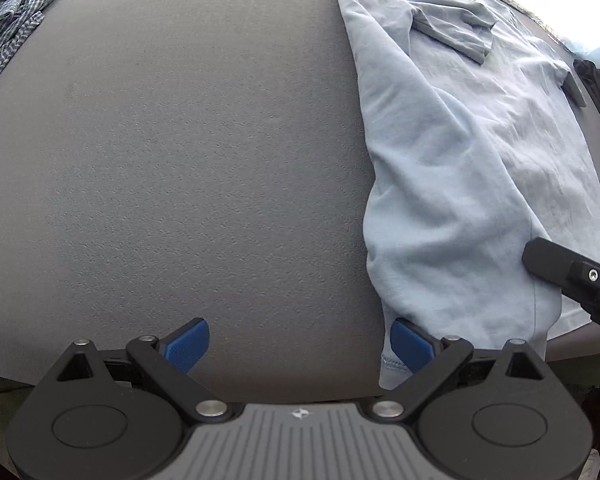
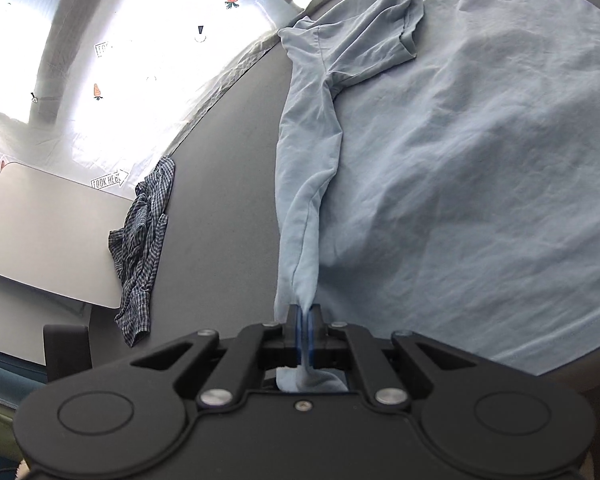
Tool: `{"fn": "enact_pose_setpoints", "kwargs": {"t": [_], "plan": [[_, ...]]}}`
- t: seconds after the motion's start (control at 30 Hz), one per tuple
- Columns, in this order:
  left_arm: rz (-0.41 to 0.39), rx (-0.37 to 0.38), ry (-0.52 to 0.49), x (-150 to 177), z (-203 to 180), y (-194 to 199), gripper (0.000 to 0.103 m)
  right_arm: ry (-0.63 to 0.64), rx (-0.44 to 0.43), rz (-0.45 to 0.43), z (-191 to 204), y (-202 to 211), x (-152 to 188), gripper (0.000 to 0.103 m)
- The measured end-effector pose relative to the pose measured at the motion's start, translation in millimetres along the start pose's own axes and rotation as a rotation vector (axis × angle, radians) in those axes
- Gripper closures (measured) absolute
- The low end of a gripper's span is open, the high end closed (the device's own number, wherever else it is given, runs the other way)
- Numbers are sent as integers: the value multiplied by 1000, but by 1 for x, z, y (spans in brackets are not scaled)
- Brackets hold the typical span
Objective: Fold clothes
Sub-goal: 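Grasp the T-shirt hem with the right gripper, pull it straight, release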
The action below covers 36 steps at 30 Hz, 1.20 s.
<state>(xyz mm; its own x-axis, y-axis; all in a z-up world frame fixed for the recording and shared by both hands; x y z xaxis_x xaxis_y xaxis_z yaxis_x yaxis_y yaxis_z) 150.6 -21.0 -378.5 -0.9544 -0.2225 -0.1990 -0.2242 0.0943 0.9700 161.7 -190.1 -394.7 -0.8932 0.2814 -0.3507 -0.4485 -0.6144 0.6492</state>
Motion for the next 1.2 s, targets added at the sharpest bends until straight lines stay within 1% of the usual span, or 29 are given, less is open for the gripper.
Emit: {"fn": "enact_pose_setpoints", "kwargs": {"t": [0.2, 0.3, 0.57, 0.67, 0.77, 0.87, 0.93, 0.97, 1.03, 1.07, 1.1, 1.13, 1.17, 1.2], "plan": [[10, -2, 28, 8, -31, -11, 6, -9, 40, -5, -39, 15, -9, 100], [10, -4, 45, 10, -43, -16, 6, 15, 68, -1, -52, 17, -13, 100], [20, -22, 138, 24, -43, -19, 6, 100, 124, 56, -78, 7, -19, 100], [2, -25, 169, 25, -41, -17, 6, 118, 140, 82, -84, 0, -18, 99], [-37, -15, 198, 24, -39, -12, 6, 136, 155, 107, -88, -5, -18, 98], [-86, 10, 224, 22, -36, -6, 10, 150, 168, 118, -89, -6, -18, 96], [-113, 48, 245, 18, -37, -4, 24, 146, 173, 119, -90, -6, -18, 93], [-127, 67, 255, 16, -37, -3, 28, 143, 176, 119, -91, -5, -18, 91], [-153, 105, 273, 12, -38, -1, 50, 129, 174, 113, -93, -3, -19, 88], [-161, 124, 271, 10, -41, -2, 54, 121, 172, 107, -93, -2, -19, 87], [-169, 143, 269, 8, -43, -2, 66, 113, 170, 101, -94, 0, -20, 86], [-177, 159, 263, 5, -46, -2, 81, 107, 170, 94, -94, 1, -21, 84], [-185, 171, 246, 3, -49, -2, 86, 104, 171, 86, -94, 3, -22, 83], [-194, 180, 227, 1, -52, -3, 88, 102, 176, 78, -93, 5, -23, 83]]}}
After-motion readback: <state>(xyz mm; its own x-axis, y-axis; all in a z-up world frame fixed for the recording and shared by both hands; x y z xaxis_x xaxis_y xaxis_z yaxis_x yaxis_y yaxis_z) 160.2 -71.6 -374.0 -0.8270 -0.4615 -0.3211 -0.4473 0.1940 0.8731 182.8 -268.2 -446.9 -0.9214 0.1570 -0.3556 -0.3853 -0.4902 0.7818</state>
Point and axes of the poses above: each gripper's, at about its wrist camera, not at the fingertips, and y roughly against the way its jaws point, z to its left, x to its underside, the point moved 8 cm from there along -y, roughly the way its jaws point, and after that the axes turned 2 degrees about y, right-handed, at the moved point
